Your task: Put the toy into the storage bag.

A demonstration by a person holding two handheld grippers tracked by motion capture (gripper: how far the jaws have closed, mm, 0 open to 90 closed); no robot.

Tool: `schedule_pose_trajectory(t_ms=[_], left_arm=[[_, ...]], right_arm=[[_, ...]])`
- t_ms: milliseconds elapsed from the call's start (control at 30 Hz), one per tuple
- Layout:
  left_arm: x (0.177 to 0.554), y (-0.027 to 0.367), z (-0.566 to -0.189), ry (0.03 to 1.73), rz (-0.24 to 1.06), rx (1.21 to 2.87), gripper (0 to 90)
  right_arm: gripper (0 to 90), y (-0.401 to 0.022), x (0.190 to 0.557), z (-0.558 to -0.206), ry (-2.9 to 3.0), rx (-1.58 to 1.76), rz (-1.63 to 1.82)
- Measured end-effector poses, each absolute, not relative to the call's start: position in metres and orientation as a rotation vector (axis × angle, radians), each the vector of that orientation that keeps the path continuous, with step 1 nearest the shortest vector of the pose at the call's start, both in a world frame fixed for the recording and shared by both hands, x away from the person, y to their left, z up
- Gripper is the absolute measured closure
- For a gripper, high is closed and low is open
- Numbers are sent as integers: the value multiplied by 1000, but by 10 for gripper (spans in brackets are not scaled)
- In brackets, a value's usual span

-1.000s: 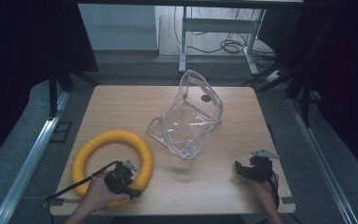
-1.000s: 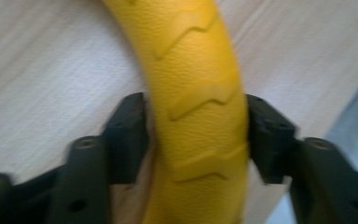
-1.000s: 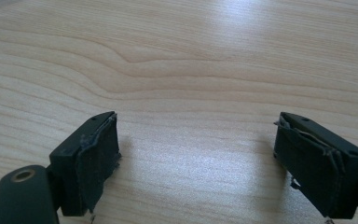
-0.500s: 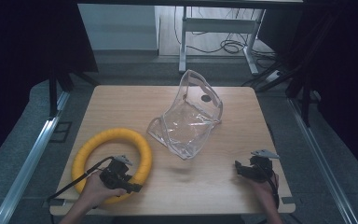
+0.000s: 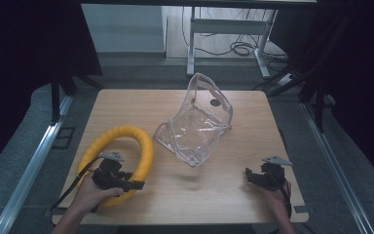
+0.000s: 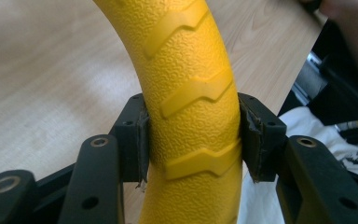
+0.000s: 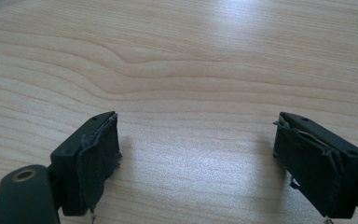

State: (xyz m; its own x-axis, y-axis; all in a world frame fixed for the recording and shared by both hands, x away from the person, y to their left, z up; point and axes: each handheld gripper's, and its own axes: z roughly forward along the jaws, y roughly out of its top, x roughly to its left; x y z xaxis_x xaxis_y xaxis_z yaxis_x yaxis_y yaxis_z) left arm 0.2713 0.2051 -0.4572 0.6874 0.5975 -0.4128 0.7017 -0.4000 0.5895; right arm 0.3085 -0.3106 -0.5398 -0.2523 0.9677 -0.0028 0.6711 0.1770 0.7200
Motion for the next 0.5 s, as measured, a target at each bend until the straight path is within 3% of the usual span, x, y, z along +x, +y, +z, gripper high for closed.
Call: schedule_pose_trajectory(t_ms=[500], left_arm=[[275, 224, -426, 946, -97, 1984, 500]], right_arm=[[145, -311, 309, -540, 1991, 1537, 844]])
